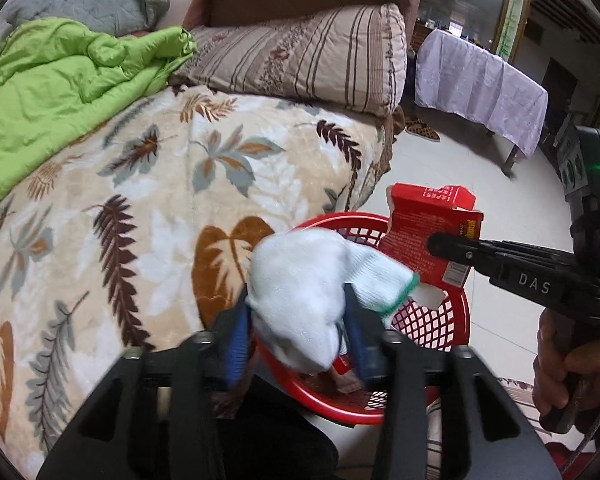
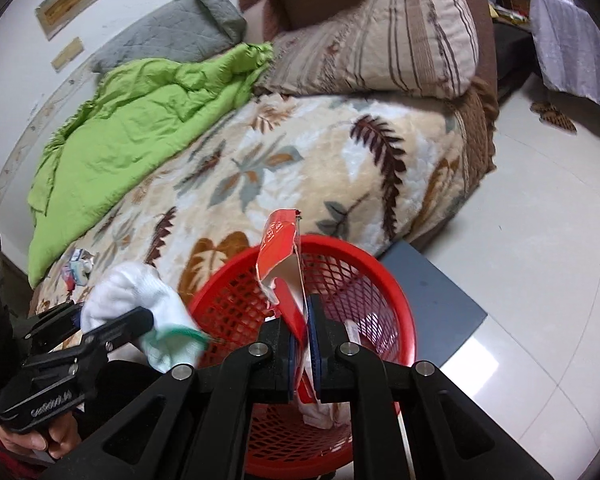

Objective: Collect trash
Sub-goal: 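Carry both held items over the red basket and open both tools, then move both tools back to the bed toward the teal box and pink wrapper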

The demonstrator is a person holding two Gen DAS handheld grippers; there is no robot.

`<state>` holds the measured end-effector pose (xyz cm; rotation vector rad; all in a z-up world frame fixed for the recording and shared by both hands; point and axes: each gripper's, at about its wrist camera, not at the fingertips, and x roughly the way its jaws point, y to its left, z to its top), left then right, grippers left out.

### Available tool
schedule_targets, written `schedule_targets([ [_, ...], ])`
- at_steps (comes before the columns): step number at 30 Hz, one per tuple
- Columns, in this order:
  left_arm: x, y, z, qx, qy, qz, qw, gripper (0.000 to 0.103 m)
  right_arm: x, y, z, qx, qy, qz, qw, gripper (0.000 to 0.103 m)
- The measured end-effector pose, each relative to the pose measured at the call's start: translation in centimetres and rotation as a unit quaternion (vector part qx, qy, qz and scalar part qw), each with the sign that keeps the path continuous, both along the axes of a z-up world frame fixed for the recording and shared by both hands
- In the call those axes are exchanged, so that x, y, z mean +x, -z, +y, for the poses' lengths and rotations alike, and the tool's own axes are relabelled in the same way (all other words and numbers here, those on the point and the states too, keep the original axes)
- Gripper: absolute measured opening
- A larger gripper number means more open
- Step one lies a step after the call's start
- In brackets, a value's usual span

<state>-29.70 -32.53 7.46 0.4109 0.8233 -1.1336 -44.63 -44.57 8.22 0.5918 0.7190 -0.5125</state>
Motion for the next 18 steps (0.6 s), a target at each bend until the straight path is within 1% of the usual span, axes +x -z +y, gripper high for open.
schedule_targets([
  [1,0.0,0.1,-0.1,0.000,-0.002,-0.003,1.0000,0.052,-0.1,0.1,0.0,0.003,0.001,-0.001,1.000,0.021],
  [2,-0.1,0.1,0.1,0.000,-0.001,-0.004,1.0000,0.053,-0.2,0.1,0.0,0.001,0.004,-0.002,1.000,0.027],
  [3,-0.1,0.0,0.1,-0.001,-0.001,-0.005,1.0000,0.057,-0.3,0.0,0.0,-0.003,0.007,-0.002,1.000,0.038],
  [4,0.0,0.0,0.3,-0.002,-0.003,-0.008,1.0000,0.062,-0.3,-0.1,0.0,-0.007,0.008,-0.003,1.000,0.040],
  [8,0.5,-0.5,1.2,-0.010,-0.014,-0.012,0.9998,0.063,0.2,-0.6,0.1,-0.012,0.009,-0.008,1.000,0.040],
  [11,1.2,-0.9,2.5,-0.016,-0.035,-0.021,0.9990,0.063,0.9,-1.0,0.5,-0.013,0.000,-0.015,1.000,0.040],
  [16,3.1,-1.6,5.2,-0.023,-0.075,-0.028,0.9965,0.063,3.3,-1.4,2.0,-0.010,-0.034,-0.022,0.999,0.041],
  [18,3.8,-1.7,6.4,-0.022,-0.093,-0.030,0.9950,0.063,4.5,-1.5,2.9,-0.008,-0.054,-0.025,0.998,0.043],
])
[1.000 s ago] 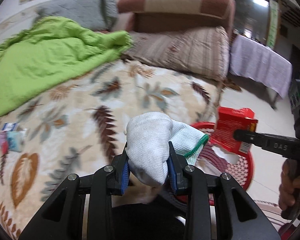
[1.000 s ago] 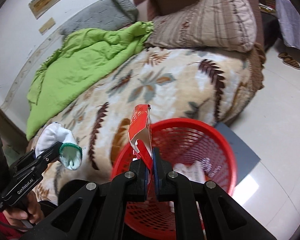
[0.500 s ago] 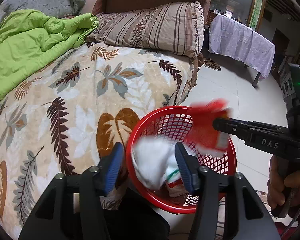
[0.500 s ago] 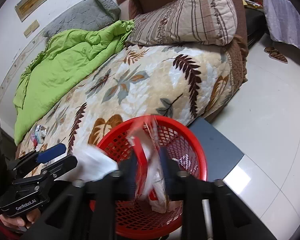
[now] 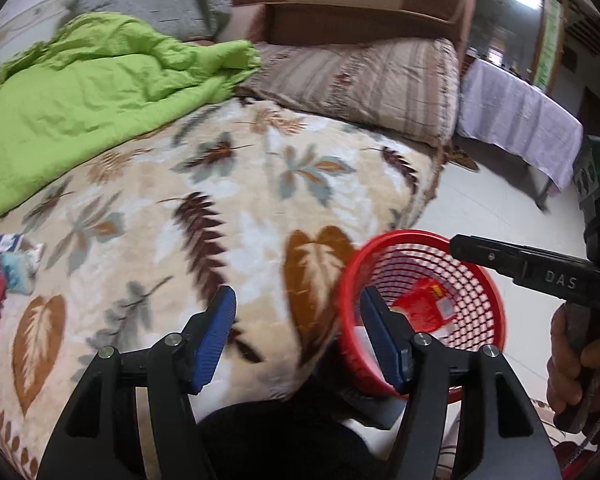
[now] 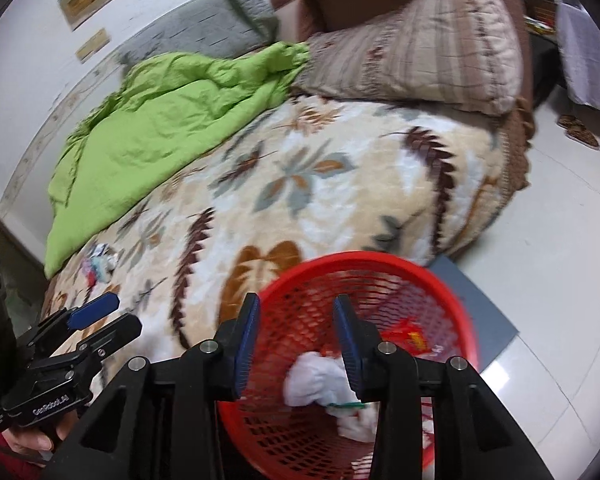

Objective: Collect trash
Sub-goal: 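Move both tools back to the bed toward the teal box and pink wrapper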

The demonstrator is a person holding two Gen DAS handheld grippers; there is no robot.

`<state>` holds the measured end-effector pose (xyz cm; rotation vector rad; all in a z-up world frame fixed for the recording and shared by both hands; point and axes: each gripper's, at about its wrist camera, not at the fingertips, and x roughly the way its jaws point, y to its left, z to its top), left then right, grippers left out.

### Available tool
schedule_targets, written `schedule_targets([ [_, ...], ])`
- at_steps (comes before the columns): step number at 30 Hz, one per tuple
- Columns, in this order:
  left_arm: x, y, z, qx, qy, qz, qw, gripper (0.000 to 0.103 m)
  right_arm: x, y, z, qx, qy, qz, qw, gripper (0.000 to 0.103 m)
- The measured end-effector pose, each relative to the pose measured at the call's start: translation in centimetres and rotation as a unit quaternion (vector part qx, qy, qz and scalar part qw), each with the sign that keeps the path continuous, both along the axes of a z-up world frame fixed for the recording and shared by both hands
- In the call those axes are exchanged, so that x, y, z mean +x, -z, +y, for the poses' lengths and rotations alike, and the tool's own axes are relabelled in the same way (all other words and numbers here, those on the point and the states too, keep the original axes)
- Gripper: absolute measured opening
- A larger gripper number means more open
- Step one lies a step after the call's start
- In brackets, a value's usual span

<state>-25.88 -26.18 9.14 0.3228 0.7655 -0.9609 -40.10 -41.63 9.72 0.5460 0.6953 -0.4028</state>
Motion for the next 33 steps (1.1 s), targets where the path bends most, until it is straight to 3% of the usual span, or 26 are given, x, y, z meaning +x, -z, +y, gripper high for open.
schedule_targets([
  [9,3.7,-0.5,7.3,-0.007,-0.088,0.001,0.9961,0.064,6.2,-0.6,5.4,-0.013,-0.102,-0.003,0.995,0.045],
  [16,6.5,-0.2,13.8,-0.011,-0.170,-0.006,0.9853,0.064,11.2,-0.4,10.0,-0.021,-0.177,0.003,0.984,0.046],
  [26,10.3,1.3,20.5,0.016,-0.313,-0.017,0.9496,0.065,16.6,0.6,15.8,-0.035,-0.255,0.019,0.966,0.047],
  [33,11.7,1.7,23.2,0.018,-0.369,-0.016,0.9290,0.065,19.2,0.8,18.4,-0.047,-0.287,0.025,0.956,0.047],
])
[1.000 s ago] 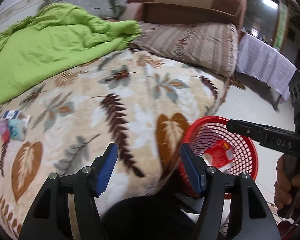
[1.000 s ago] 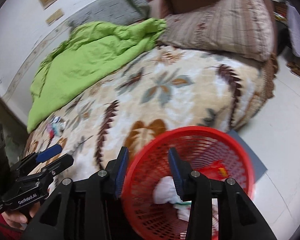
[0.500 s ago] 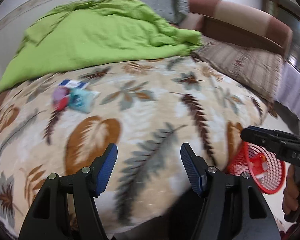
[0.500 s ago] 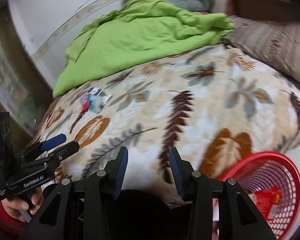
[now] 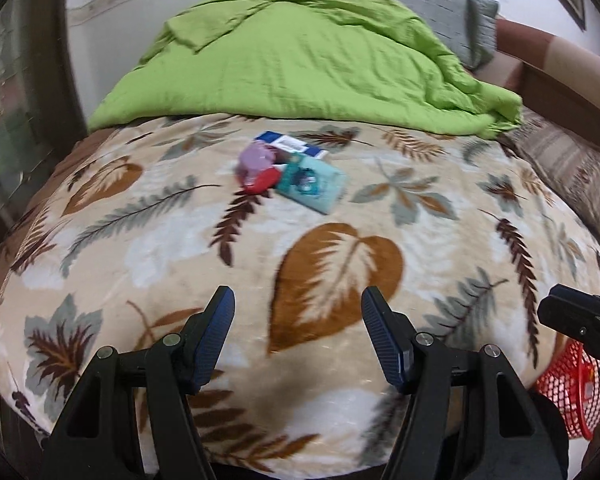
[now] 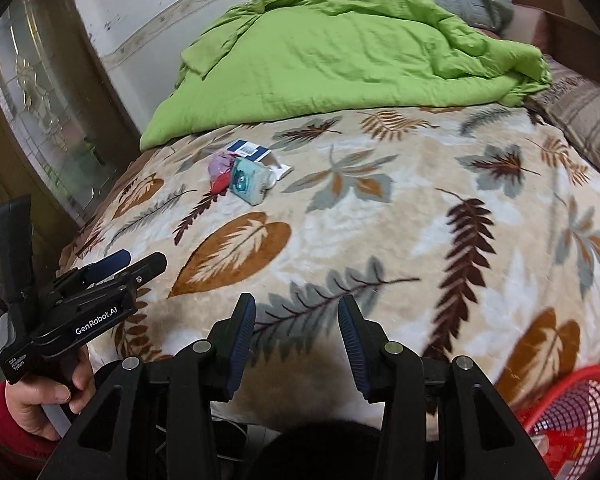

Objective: Collect trash
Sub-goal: 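Move both tools back to the bed toward the teal box and pink wrapper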

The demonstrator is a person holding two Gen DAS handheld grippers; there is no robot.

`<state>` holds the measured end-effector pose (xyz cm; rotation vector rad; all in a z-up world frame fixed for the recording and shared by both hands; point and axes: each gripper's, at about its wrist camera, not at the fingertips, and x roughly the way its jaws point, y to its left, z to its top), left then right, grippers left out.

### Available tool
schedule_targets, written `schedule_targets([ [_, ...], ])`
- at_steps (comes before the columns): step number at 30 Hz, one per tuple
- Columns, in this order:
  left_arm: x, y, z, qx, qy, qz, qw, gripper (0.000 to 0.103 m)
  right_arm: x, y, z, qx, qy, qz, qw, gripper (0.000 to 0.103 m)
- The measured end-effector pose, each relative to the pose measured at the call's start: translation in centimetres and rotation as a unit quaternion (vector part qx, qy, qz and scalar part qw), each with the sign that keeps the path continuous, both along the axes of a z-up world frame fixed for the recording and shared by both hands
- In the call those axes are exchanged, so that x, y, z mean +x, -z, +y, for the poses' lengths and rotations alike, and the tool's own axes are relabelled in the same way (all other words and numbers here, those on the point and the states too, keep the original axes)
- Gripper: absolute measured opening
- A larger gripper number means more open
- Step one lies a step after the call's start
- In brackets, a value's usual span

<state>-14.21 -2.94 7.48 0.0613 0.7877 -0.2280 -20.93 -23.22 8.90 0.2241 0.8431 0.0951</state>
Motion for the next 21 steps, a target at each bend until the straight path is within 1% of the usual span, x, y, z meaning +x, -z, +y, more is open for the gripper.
schedule_targets([
  [7,1.2,0.8,1.5,0.001,-0.027,0.007,0.9996,0.065,2.4,0.1,1.5,-0.007,-0.020,0.004,1.000,0.047],
  [14,2.3,1.6,2.5,-0.001,-0.041,0.016,0.9990,0.065,4.7,0.4,2.8,-0.014,-0.041,0.009,0.999,0.047],
  [21,3.5,2.4,3.4,-0.005,-0.053,0.028,0.9982,0.065,8.0,1.0,4.2,-0.021,-0.062,0.016,0.998,0.047],
])
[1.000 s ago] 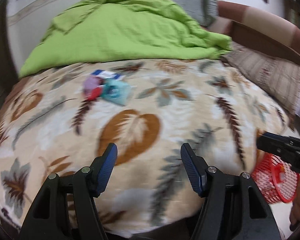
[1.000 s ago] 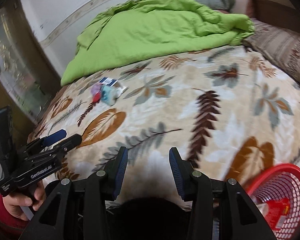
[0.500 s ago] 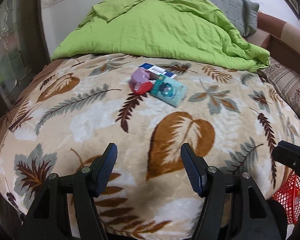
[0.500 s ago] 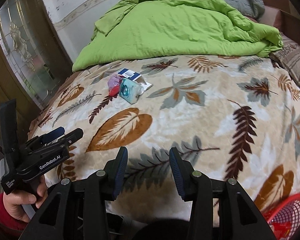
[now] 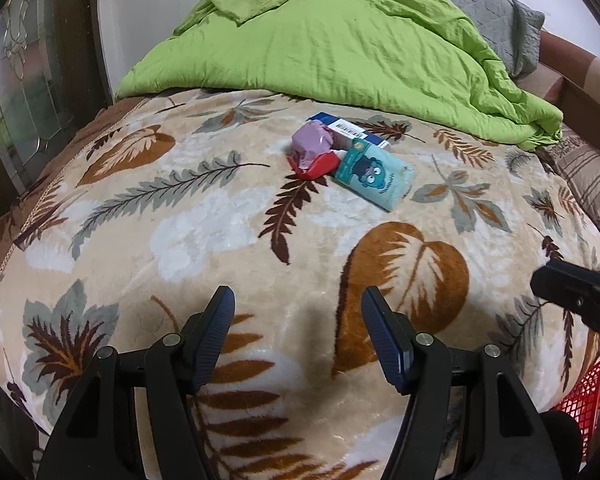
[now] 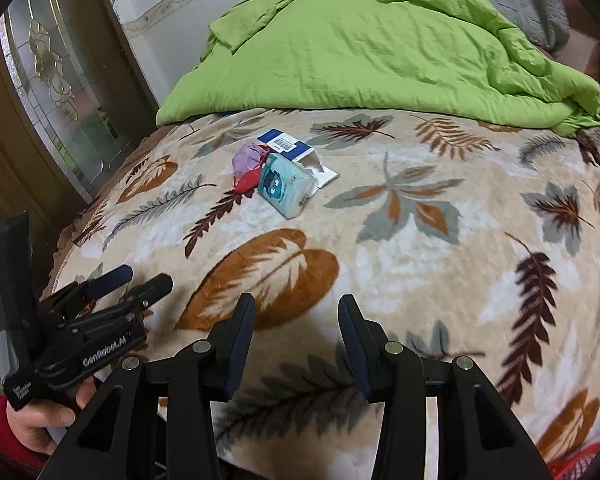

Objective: Collect trash
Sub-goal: 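Move both tools back to the bed toward the teal box and pink wrapper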

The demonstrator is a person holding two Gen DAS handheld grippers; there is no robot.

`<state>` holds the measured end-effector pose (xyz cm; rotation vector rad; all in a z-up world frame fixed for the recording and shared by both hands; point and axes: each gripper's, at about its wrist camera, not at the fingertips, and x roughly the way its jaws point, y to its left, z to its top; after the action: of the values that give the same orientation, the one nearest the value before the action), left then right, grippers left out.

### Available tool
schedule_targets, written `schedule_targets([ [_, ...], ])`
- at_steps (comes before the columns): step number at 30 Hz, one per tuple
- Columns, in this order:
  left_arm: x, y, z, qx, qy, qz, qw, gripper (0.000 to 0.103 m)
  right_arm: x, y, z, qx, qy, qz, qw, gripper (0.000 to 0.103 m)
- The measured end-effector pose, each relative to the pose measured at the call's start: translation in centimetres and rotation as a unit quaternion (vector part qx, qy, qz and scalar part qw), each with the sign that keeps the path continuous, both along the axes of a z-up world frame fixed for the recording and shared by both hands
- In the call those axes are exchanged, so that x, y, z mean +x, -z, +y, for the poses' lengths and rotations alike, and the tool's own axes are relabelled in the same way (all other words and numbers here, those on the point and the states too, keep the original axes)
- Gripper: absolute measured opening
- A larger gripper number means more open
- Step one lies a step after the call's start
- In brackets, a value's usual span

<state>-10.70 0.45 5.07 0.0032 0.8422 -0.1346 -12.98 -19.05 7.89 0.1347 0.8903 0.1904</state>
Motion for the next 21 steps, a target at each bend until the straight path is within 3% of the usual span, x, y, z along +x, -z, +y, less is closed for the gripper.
schedule_targets([
  [13,1.6,0.9,1.6,-0.006,-0.015,0.011,0.9998,0.065,6.4,0.5,2.3,-0.002,-0.029,0.000,1.000,0.047],
  [21,2.5,1.2,2.3,-0.006,-0.023,0.014,0.9996,0.065,10.9,0.8,2.9,-0.005,-0.040,-0.007,0.999,0.058],
])
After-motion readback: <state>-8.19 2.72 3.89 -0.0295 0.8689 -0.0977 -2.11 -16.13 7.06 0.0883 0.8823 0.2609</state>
